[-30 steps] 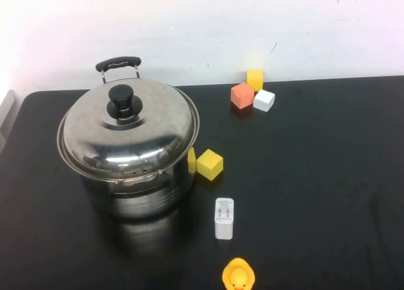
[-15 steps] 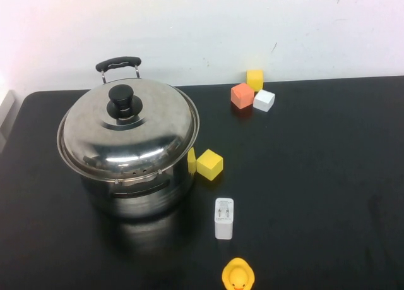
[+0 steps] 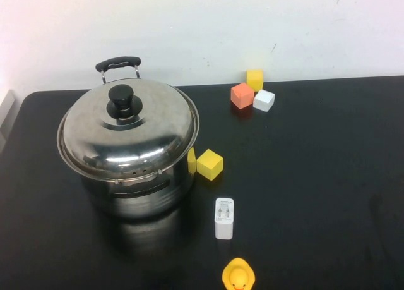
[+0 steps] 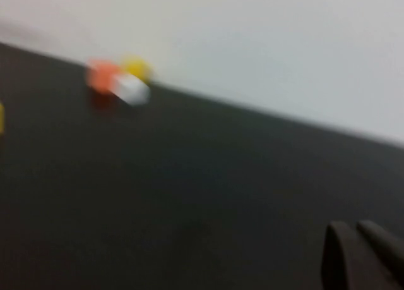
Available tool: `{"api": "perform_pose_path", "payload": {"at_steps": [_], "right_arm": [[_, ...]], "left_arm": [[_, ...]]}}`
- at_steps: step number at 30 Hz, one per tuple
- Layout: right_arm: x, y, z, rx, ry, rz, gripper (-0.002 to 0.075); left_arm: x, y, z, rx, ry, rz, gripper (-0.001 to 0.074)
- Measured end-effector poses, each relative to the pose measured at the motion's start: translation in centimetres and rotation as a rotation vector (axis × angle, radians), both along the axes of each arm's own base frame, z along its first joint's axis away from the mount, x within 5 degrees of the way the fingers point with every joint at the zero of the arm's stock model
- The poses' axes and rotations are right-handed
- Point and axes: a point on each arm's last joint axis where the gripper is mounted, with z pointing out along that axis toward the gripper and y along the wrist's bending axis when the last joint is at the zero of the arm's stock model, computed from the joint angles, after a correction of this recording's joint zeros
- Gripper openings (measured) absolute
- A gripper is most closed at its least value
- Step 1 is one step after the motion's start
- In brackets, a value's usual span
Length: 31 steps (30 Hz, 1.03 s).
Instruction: Cover the pot
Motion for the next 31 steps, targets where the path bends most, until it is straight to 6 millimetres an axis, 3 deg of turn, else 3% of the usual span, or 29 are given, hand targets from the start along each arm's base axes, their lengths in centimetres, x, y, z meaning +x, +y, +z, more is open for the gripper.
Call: {"api": "perform_pose_path", "payload": {"at_steps": [8,15,31], "right_arm": [[-0.7,-1.4,-3.4,0.088,0.135,-0.237,-0.0002],[-0.7,-1.1,-3.4,0.177,0.150,-0.197,-0.0002],[-0.8,-1.0,-3.5,0.172,0.163,-0.185,-0.0002]], "left_arm": [[0.0,0.0,0.0,0.000,0.000,0.000,-0.0002],[0.0,0.0,0.0,0.000,0.000,0.000,-0.0002],[0.0,0.0,0.0,0.000,0.000,0.000,-0.0002]]}}
